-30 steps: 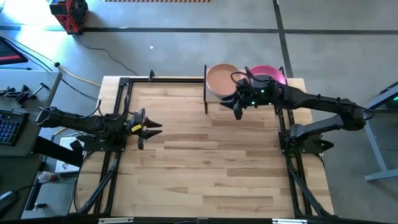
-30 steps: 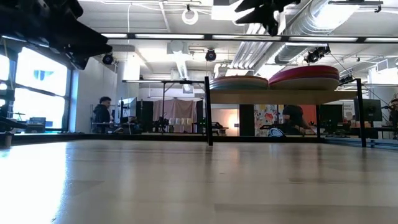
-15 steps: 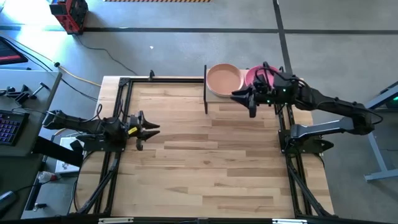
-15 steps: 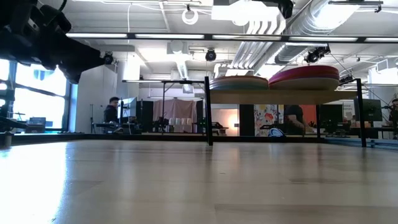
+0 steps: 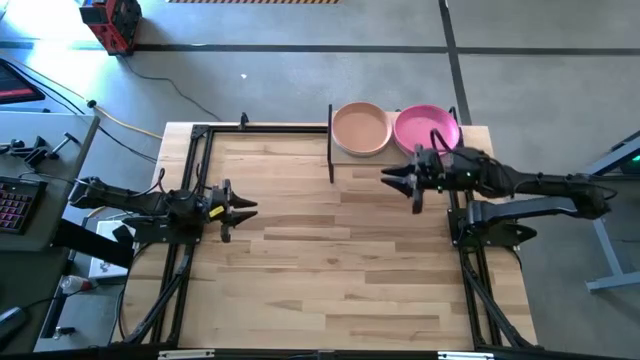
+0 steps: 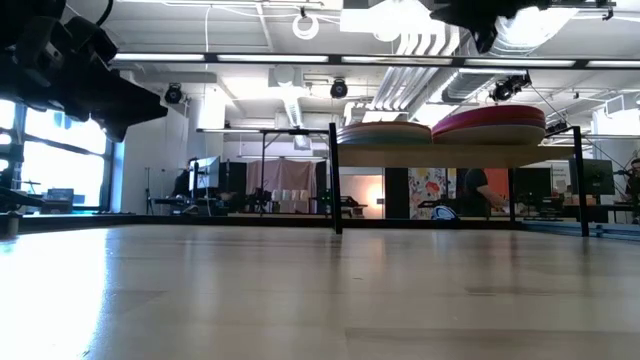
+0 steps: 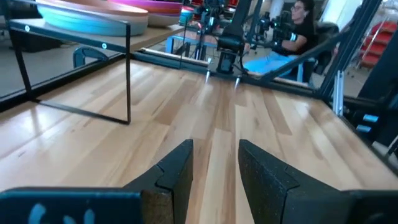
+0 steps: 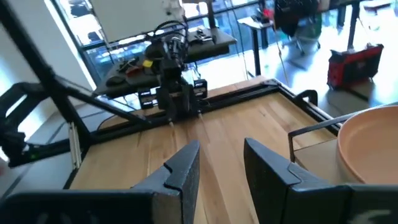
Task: Place and stack plates onto a shelf
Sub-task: Return to Home Position
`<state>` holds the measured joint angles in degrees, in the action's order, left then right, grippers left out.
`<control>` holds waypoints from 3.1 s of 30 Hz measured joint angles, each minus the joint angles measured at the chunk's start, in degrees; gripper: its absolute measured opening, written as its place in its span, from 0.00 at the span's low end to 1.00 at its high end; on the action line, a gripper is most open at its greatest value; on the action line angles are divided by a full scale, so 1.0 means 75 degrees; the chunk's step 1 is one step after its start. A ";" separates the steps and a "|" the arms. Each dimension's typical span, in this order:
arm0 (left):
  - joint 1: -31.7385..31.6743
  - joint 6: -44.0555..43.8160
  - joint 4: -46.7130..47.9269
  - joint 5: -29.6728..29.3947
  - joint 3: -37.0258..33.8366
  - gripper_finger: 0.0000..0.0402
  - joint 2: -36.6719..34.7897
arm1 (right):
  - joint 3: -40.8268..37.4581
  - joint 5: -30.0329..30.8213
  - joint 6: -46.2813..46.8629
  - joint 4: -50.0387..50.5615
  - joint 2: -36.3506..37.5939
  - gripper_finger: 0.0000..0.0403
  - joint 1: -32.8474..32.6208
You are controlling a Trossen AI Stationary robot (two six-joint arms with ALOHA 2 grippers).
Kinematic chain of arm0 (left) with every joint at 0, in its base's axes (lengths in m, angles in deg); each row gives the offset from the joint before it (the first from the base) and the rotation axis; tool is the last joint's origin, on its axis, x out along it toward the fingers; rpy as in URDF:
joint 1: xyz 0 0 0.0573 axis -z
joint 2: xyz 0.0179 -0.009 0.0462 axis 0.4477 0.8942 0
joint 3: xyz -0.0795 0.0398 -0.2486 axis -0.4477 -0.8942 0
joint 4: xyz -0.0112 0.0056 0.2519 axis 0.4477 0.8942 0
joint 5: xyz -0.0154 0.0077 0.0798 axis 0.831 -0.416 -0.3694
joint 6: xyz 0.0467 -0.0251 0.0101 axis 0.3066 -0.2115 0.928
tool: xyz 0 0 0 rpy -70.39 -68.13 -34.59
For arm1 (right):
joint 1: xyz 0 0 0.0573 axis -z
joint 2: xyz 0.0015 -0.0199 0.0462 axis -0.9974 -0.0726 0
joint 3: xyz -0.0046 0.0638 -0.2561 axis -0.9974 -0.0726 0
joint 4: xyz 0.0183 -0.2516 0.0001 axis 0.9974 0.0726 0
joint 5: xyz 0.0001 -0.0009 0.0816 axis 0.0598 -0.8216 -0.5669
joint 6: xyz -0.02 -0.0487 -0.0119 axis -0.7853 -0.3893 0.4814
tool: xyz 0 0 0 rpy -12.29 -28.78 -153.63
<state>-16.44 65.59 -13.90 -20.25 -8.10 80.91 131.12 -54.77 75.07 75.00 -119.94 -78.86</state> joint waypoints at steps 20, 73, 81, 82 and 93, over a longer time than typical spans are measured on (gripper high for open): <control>0.0000 0.0519 0.0010 0.0017 0.0000 0.29 0.0034 | -0.4201 -0.0382 0.0018 -0.1046 0.4598 0.27 -0.0052; 0.0000 0.0521 0.0009 0.0023 0.0003 0.29 0.0034 | -0.5124 -0.1166 -0.0181 -0.0126 0.5715 0.27 -0.0052; 0.0000 0.0522 0.0007 0.0023 0.0003 0.29 0.0034 | -0.5124 -0.1166 -0.0183 -0.0126 0.5715 0.27 -0.0052; 0.0000 0.0521 0.0009 0.0023 0.0003 0.29 0.0034 | -0.5124 -0.1169 -0.0183 -0.0126 0.5715 0.27 -0.0052; 0.0002 0.0521 0.0009 0.0023 0.0003 0.29 0.0034 | -0.5124 -0.1169 -0.0183 -0.0126 0.5715 0.27 -0.0052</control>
<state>-16.42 69.49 -13.83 -20.07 -8.08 81.16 92.69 -63.54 73.70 74.06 -77.08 -79.25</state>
